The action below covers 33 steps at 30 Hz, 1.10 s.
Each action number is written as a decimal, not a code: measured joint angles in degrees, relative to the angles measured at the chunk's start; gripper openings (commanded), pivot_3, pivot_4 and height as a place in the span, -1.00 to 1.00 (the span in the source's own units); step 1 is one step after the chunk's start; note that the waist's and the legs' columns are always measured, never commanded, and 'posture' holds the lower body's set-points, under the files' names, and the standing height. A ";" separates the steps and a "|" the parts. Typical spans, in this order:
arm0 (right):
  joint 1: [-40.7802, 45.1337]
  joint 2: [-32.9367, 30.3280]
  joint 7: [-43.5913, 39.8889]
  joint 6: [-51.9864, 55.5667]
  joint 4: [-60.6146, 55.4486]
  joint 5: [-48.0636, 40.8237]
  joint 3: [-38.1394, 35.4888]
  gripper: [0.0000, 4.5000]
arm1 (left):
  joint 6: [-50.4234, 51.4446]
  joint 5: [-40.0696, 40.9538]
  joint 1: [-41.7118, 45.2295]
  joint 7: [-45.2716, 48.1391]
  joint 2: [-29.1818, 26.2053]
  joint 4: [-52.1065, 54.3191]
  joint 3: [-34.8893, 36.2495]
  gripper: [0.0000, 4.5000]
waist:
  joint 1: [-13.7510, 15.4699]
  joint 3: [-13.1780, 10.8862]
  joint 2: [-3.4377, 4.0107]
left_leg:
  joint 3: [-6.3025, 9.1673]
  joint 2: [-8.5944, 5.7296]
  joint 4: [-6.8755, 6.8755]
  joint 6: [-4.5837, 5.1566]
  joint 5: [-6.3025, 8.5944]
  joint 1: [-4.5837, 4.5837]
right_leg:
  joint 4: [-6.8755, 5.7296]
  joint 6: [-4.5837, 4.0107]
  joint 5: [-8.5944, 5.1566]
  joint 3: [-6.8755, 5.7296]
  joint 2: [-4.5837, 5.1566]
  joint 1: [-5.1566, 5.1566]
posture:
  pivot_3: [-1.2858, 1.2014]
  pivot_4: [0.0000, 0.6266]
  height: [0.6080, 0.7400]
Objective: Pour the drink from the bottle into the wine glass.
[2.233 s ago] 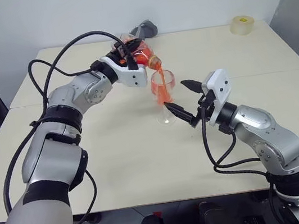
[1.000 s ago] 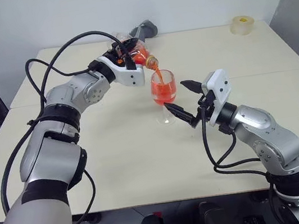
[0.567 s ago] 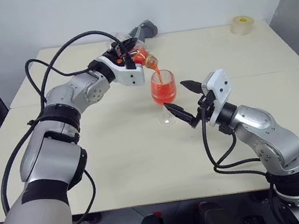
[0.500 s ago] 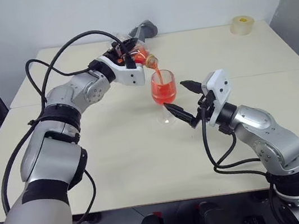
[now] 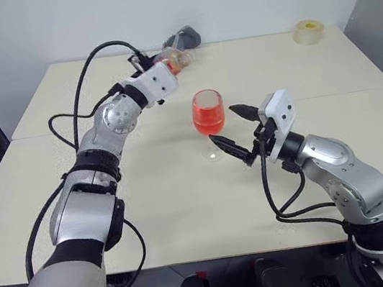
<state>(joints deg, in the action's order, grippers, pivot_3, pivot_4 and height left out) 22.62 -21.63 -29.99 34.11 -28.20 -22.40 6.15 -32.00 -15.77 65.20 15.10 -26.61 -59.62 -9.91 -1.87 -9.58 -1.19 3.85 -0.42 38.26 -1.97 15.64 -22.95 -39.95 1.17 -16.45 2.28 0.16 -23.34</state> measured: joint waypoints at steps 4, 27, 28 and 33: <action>-1.57 -3.60 -4.29 1.19 -3.03 -4.10 -0.67 1.00 | 8.93 8.84 -5.47 3.23 1.25 6.16 6.92 -0.60 | 0.02 0.01 -0.01 | 0.04 0.02 0.06 0.02 0.01 -0.02 | 0.00 0.00 0.00 -0.02 0.01 0.01 | 0.03 -0.52 1.00; 3.12 -4.45 -11.24 1.42 -0.17 -3.63 7.46 1.00 | 28.79 25.74 -25.94 0.48 8.11 18.75 21.68 -0.60 | 0.26 0.12 -0.14 | 0.31 0.00 0.49 0.03 0.03 -0.14 | -0.05 0.00 0.00 -0.09 0.04 0.13 | 0.03 -0.52 1.00; 3.18 -4.35 -11.32 1.38 -0.17 -3.61 7.50 1.00 | 28.71 25.67 -25.44 0.49 7.96 17.97 21.68 -0.60 | 0.27 0.13 -0.14 | 0.30 -0.01 0.49 0.04 0.03 -0.14 | -0.06 0.00 0.00 -0.09 0.04 0.13 | 0.03 -0.52 1.00; 3.27 -4.25 -11.95 1.35 -0.14 -3.53 7.58 1.00 | 26.58 24.78 -23.93 0.85 7.42 14.35 21.56 -0.16 | 0.26 0.15 -0.14 | 0.29 -0.01 0.49 0.04 0.03 -0.11 | -0.07 0.00 0.00 -0.10 0.04 0.15 | 0.03 -0.52 1.00</action>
<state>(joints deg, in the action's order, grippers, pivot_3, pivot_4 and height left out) 25.88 -25.88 -41.94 35.46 -28.34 -25.93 13.73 -5.42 9.01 41.27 15.95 -19.19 -45.27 11.65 -1.61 -9.43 -1.33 4.14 -0.42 38.75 -1.92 15.67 -23.06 -40.02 1.17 -16.45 2.18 0.20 -23.19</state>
